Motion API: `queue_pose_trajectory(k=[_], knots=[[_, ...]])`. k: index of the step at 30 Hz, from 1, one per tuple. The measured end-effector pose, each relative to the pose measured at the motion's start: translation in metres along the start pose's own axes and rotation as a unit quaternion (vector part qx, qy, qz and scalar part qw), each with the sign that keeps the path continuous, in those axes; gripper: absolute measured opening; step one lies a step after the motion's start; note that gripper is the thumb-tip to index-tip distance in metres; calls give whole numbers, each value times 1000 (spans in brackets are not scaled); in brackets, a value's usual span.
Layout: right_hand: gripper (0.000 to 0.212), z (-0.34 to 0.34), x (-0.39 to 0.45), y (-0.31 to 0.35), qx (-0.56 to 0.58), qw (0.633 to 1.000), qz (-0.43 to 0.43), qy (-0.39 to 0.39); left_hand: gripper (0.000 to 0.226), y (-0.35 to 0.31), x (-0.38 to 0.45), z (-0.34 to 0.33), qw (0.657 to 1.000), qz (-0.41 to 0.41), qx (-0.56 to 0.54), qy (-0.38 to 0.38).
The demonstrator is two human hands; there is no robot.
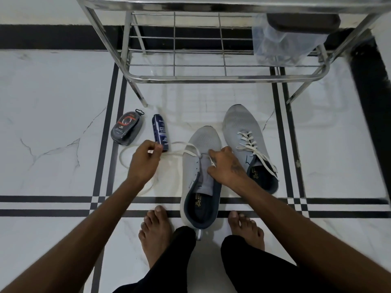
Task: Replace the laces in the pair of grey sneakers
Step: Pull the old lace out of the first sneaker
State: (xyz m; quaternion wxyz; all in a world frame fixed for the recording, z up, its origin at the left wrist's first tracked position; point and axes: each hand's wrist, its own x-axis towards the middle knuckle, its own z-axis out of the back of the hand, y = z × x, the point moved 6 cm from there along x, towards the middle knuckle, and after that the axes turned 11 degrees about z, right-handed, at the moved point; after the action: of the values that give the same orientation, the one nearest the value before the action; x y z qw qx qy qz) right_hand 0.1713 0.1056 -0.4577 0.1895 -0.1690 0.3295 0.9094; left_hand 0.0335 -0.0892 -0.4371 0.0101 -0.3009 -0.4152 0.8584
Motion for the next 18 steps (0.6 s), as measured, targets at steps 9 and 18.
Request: queue_pose_trajectory(k=[9,18], knots=[[73,-4,0,-1,19,1000,-24,7,30,-26,4,-68,951,-134,274,40],[74,-7,6,-8,14,999,-42,25,22,11,-1,41,994,10,72,-82]])
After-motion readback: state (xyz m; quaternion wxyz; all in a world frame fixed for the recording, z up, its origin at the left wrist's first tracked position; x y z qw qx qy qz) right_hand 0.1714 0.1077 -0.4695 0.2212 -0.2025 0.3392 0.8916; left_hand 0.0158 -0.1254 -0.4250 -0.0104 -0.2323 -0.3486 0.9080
